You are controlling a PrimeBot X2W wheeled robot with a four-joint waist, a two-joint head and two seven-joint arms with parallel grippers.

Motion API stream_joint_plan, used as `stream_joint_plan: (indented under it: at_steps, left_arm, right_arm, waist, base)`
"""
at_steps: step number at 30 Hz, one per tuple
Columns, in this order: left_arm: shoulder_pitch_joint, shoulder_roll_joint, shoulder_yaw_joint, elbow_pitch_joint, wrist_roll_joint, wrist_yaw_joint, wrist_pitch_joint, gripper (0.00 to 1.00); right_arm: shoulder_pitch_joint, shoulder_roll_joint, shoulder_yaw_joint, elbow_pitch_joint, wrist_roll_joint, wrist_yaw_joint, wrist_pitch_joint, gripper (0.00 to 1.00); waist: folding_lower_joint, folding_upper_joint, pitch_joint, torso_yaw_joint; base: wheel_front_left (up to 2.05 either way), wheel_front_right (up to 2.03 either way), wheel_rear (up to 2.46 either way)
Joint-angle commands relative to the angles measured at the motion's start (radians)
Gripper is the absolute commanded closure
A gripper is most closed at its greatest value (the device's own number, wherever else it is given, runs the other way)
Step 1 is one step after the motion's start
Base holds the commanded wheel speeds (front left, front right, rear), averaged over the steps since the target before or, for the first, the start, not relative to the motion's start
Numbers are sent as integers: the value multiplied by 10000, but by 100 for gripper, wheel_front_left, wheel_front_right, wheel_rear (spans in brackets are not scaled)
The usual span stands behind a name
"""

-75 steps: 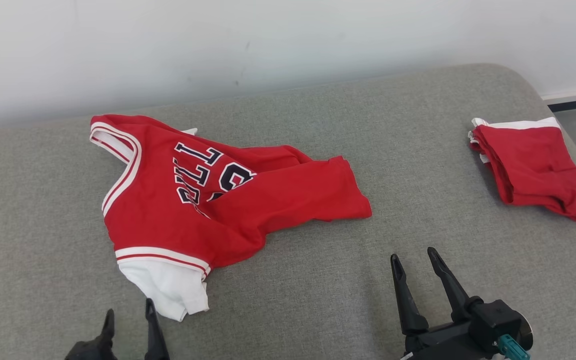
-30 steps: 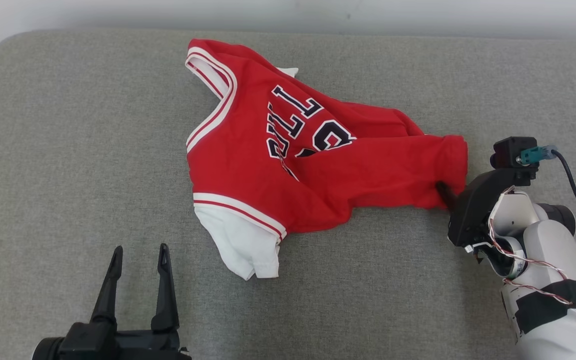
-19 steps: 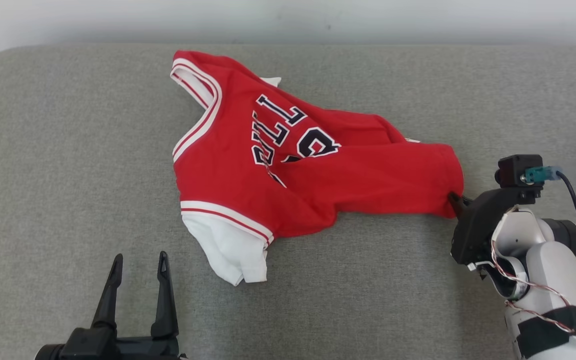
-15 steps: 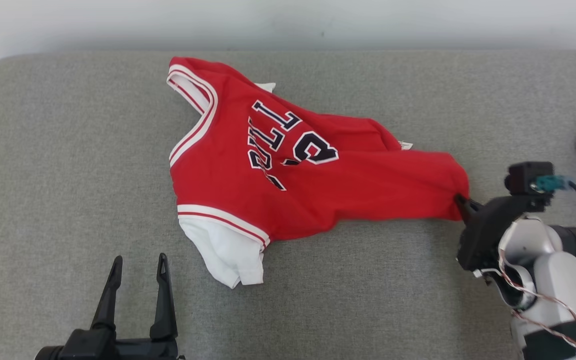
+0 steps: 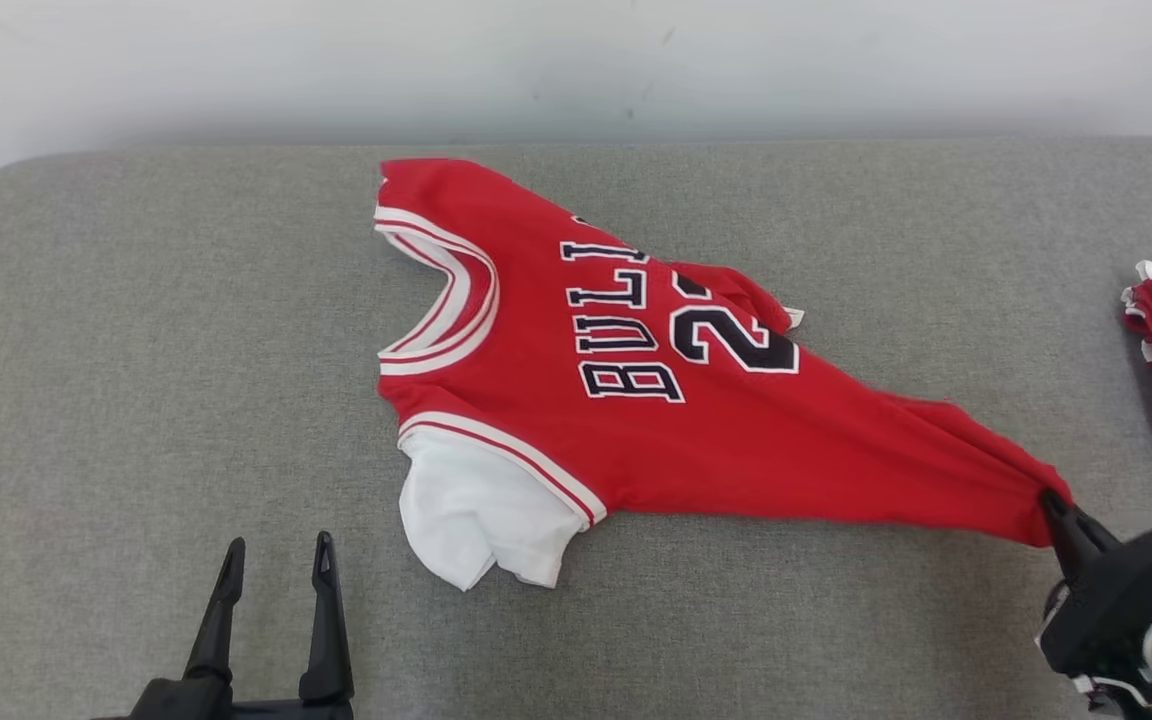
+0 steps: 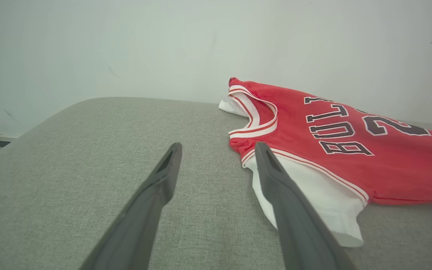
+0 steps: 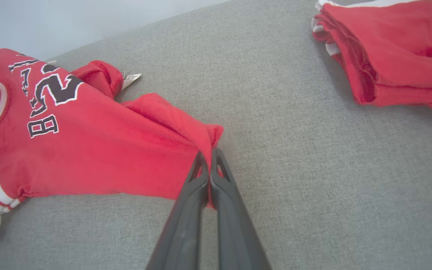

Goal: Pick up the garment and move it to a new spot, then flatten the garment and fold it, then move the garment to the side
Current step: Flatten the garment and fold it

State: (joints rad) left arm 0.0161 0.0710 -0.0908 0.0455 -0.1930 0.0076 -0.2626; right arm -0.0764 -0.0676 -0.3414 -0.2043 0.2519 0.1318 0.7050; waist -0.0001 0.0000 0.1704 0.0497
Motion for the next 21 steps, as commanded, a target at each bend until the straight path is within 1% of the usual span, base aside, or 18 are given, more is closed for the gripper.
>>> stream_joint_plan:
  at_steps: [1,4,7,8,12,15,16,21]
  left_arm:
    - [133,-48,51,42,13,-55,-31,0]
    - [99,-81,85,42,17,-61,-31,0]
    - [-69,-101,74,50,46,-121,-31,0]
    - [-69,-101,74,50,46,-121,-31,0]
    - [-276,-132,13,124,54,-176,-31,0]
    - [-417,-152,8,202,2,-225,-31,0]
    - [-448,-158,4,216,0,-240,-31,0]
    - [-525,-181,2,237,-24,-171,-31,0]
  right_arm:
    - [170,121,-137,-513,337,-25,149,100]
    - [-22,172,-183,-776,509,-25,439,100]
    - [-708,180,-74,-349,385,-25,724,100]
    - [-708,180,-74,-349,385,-25,724,100]
    - [-2074,178,80,982,131,-25,884,100]
    - [-3162,129,-159,2163,-267,-25,421,100]
    - [-3453,43,-188,2609,-527,-25,200,1]
    - [-4372,-355,-172,4252,-1730,-25,-985,0]
  waist:
    - [1,0,-5,10]
    - [1,0,66,-4]
    - [1,0,195,34]
    - [1,0,195,34]
    - [1,0,372,197]
    - [1,0,510,374]
    - [1,0,547,434]
    - [1,0,654,692]
  base:
    - [0,0,0]
    - [0,0,0]
    - [0,0,0]
    - [0,0,0]
    - [0,0,0]
    - [0,0,0]
    - [0,0,0]
    - [0,0,0]
